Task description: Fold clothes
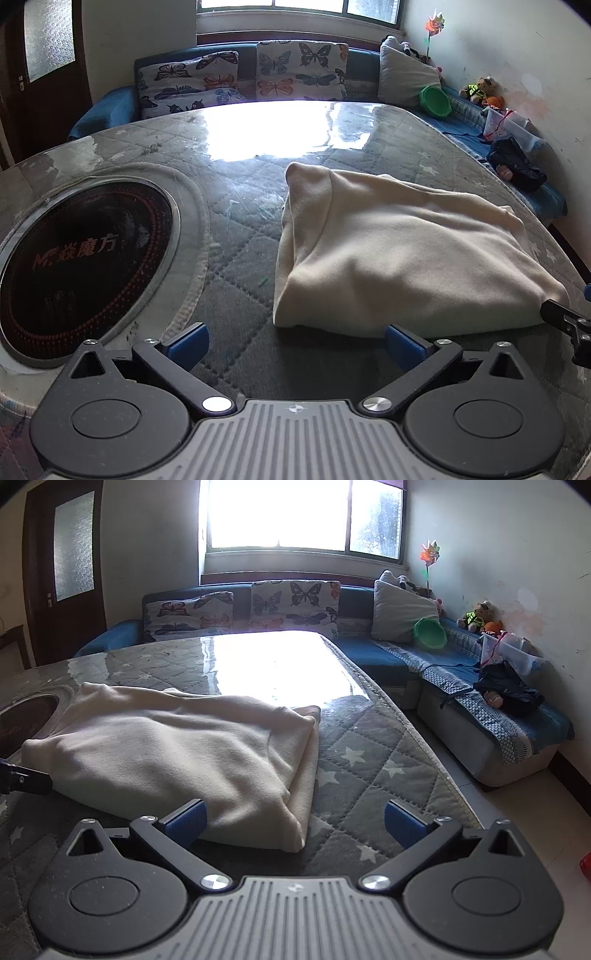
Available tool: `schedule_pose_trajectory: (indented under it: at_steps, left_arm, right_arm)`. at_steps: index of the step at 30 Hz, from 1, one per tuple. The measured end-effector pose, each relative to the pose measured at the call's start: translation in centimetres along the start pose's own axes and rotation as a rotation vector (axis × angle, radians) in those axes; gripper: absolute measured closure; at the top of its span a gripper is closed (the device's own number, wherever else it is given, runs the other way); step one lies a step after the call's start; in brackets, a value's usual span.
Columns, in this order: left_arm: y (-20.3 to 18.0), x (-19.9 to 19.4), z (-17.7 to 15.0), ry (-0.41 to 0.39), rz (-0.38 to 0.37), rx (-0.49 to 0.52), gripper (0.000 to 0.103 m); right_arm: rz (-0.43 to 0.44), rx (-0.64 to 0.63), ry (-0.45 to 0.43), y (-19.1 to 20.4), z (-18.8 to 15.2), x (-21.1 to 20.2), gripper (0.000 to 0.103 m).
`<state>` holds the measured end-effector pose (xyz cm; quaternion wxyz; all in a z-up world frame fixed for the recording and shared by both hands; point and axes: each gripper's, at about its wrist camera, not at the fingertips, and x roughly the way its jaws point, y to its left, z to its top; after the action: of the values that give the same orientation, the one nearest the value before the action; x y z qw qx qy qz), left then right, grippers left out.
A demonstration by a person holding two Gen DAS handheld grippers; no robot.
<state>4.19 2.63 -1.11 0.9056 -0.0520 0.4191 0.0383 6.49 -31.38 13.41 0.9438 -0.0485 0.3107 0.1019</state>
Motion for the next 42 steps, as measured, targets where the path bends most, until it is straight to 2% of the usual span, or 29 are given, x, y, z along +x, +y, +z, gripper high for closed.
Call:
schedule_pose_trajectory:
  at_steps: [24, 42]
  left_arm:
    - [-1.5, -1.6, -2.6, 0.043, -0.034, 0.074, 0.0]
    - [-1.9, -2.4, -3.9, 0.048, -0.018, 0.129, 0.0]
  right_arm:
    - [0.05, 0.001, -0.005, 2.2, -1.1, -2.4, 0.0]
    - [0.105, 0.009, 0.009, 3.9, -1.7, -2.9, 0.0]
